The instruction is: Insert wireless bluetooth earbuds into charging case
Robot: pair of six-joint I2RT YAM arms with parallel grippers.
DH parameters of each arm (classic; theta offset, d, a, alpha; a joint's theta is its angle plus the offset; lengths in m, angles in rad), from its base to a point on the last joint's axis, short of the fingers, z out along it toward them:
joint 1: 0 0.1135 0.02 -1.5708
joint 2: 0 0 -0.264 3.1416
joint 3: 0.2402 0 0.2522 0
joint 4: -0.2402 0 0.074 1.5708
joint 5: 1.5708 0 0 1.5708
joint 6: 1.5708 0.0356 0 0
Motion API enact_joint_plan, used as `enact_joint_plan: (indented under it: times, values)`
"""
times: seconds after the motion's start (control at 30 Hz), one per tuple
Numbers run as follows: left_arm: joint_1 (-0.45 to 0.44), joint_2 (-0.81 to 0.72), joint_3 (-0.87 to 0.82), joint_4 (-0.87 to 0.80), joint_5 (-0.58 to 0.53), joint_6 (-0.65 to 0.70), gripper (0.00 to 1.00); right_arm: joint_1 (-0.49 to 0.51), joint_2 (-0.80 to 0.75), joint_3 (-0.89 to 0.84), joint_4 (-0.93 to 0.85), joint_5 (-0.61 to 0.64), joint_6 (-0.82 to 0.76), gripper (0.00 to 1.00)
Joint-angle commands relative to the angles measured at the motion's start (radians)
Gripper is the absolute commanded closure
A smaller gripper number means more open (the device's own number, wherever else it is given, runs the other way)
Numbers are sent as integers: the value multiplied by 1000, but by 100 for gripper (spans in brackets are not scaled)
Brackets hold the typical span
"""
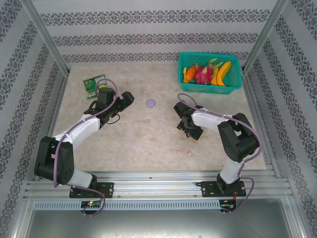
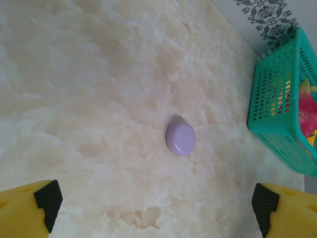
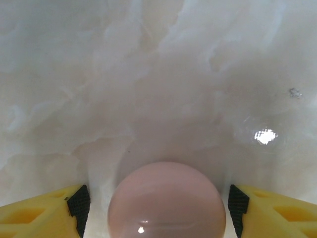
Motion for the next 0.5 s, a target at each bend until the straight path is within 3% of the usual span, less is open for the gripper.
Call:
enact_joint_plan:
  times: [0.0, 0.33, 0.47]
  values:
    - [6, -31, -29, 15, -51, -64, 0, 10, 24, -13, 15, -15, 13, 27]
    - [19, -40, -43, 5, 39, -104, 0, 10, 21, -23, 55, -23, -61, 53]
    - [19, -59, -53, -19, 44, -88, 0, 17, -1, -38, 101, -40, -123, 59]
